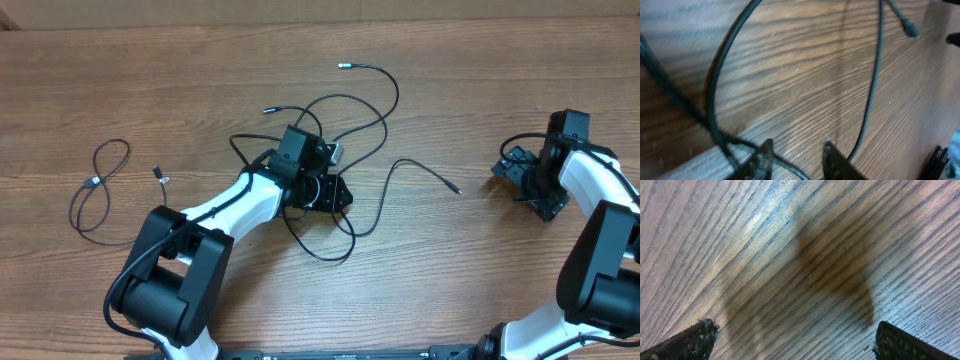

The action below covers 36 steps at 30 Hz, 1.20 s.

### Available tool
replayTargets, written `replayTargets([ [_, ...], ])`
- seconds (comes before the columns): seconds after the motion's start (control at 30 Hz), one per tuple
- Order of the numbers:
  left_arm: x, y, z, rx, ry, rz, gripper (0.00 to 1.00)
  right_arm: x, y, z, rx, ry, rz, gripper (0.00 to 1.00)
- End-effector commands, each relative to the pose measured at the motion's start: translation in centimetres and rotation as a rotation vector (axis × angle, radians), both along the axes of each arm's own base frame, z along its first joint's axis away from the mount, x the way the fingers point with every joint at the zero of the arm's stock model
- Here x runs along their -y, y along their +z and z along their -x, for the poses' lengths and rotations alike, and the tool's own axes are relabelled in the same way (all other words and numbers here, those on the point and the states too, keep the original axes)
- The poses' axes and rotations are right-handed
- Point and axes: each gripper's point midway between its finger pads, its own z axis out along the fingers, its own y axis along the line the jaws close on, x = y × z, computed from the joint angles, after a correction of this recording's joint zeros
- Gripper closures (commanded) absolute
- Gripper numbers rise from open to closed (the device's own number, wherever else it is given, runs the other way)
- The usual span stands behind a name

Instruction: Untangle cables

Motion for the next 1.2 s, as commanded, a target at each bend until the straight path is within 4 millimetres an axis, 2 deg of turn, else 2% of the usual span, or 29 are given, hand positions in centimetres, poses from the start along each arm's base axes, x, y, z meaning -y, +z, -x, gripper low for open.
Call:
replayTargets([
  [0.0,-0.4,0.1,-0.6,-0.013,0.027,-0.023,0.60,0.0,-0.1,0.0,0.001,-0.008,-0.001,0.00],
  [0.1,-1.3,-0.5,-0.7,-0.023,0.063,-0.085,0.58,0.0,-0.1,0.0,0.002,-0.008,-0.001,0.00],
  [0.23,-3.4,-1.8,0.2,-0.083,0.129,-0.200,0.57,0.0,-0.1,0.0,0.002,-0.008,-0.001,0.00],
  [0.37,-3.6,-2.0,0.5,-0.093,0.129,-0.213,0.53,0.0,-0.1,0.0,0.001,-0.008,-0.001,0.00],
  [0.5,-3.3,-2.1,0.6,-0.093,0.132,-0.215,0.53,0.0,-0.1,0.0,0.002,-0.008,-0.001,0.00],
  [0.63,-3.9,-3.0,0.6,-0.109,0.231,-0.290,0.62,0.0,-0.1,0.0,0.001,-0.008,-0.001,0.00],
  [0.87,-3.9,-5.3,1.4,-0.126,0.251,-0.375,0.68,0.0,-0.1,0.0,0.002,-0.008,-0.001,0.00],
  [1.0,-4.2,-5.4,1.4,-0.137,0.271,-0.384,0.80,0.0,-0.1,0.0,0.002,-0.008,-0.001,0.00],
  [1.17,-5.3,-5.2,1.7,-0.161,0.306,-0.453,0.83,0.0,-0.1,0.0,0.002,-0.008,-0.001,0.00],
])
